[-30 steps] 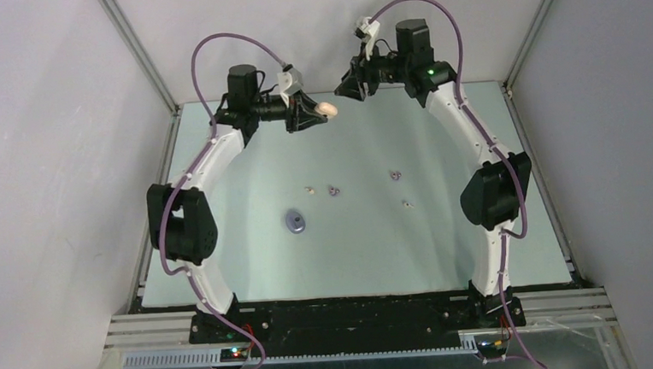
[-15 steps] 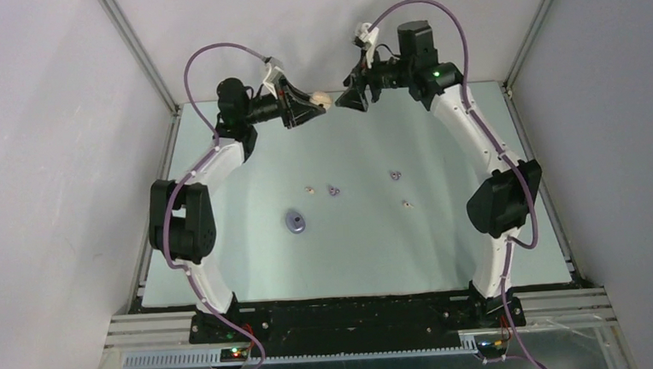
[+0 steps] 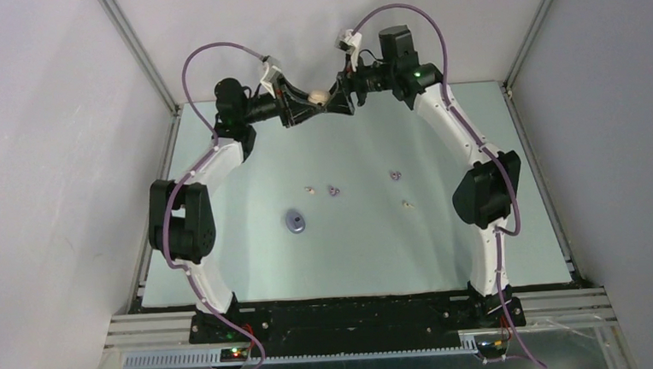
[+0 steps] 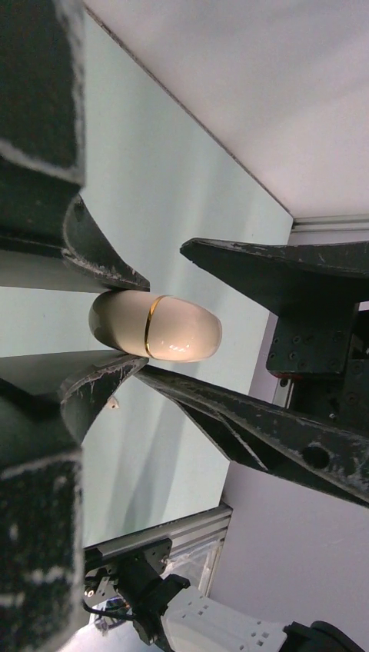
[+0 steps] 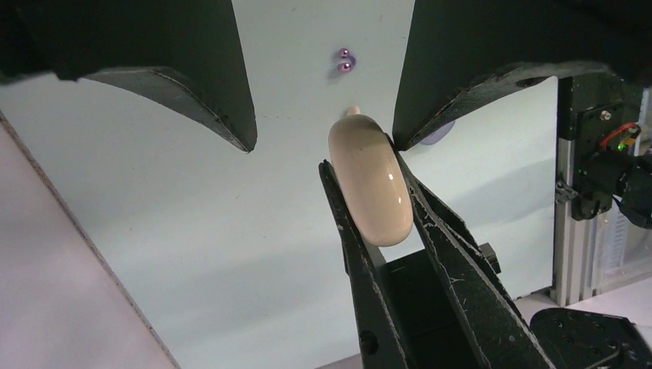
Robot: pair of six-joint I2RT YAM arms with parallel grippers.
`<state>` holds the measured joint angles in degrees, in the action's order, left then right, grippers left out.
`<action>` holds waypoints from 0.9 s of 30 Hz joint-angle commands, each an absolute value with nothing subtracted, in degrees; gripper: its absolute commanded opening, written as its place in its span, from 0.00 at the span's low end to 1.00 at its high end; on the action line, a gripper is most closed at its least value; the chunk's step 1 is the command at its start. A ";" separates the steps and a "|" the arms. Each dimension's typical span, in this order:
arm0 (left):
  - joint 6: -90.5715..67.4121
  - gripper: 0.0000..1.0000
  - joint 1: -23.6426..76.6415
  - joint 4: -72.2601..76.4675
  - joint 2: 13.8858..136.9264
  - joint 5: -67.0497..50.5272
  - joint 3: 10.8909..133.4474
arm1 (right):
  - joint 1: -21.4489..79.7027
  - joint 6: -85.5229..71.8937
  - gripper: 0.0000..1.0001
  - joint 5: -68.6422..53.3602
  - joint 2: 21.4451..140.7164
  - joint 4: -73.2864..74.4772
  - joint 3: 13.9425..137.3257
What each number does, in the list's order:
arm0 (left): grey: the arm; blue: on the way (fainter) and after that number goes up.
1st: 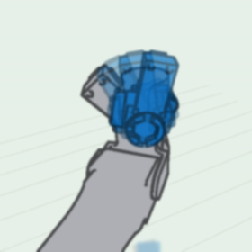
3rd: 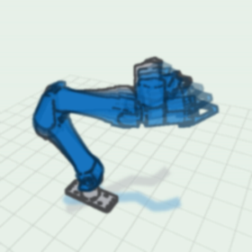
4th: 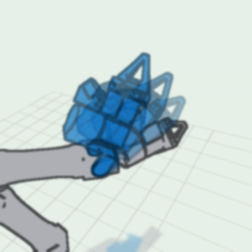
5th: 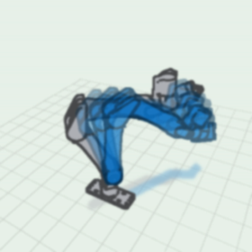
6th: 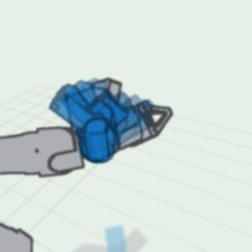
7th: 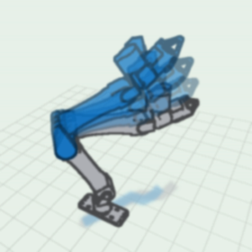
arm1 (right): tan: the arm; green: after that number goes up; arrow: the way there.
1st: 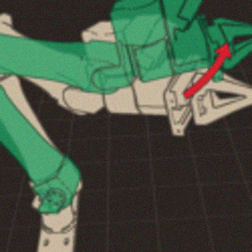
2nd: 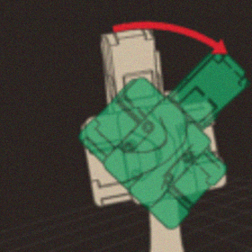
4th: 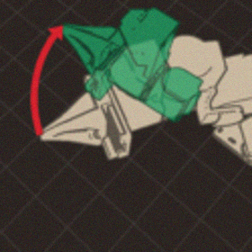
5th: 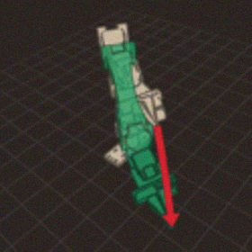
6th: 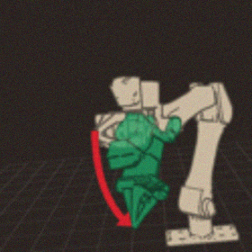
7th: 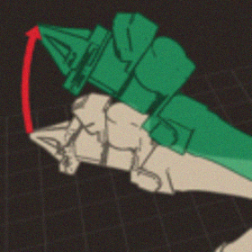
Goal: Insert the wireless bluetooth earbuds into the charging case
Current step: Open the charging case to the charging case.
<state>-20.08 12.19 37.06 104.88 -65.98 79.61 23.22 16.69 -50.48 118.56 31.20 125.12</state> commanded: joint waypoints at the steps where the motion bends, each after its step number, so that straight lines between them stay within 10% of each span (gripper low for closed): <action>1: -19.59 0.00 12.52 38.42 103.75 -67.17 80.95 | 21.73 11.19 0.69 -50.14 118.97 25.17 128.74; 27: -20.29 0.00 12.31 36.31 102.85 -63.17 80.08 | 19.82 -1.90 0.68 -54.55 115.88 17.47 128.34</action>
<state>-19.51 12.51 35.48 104.88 -65.78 79.61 20.60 2.31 -51.64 118.61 21.45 125.71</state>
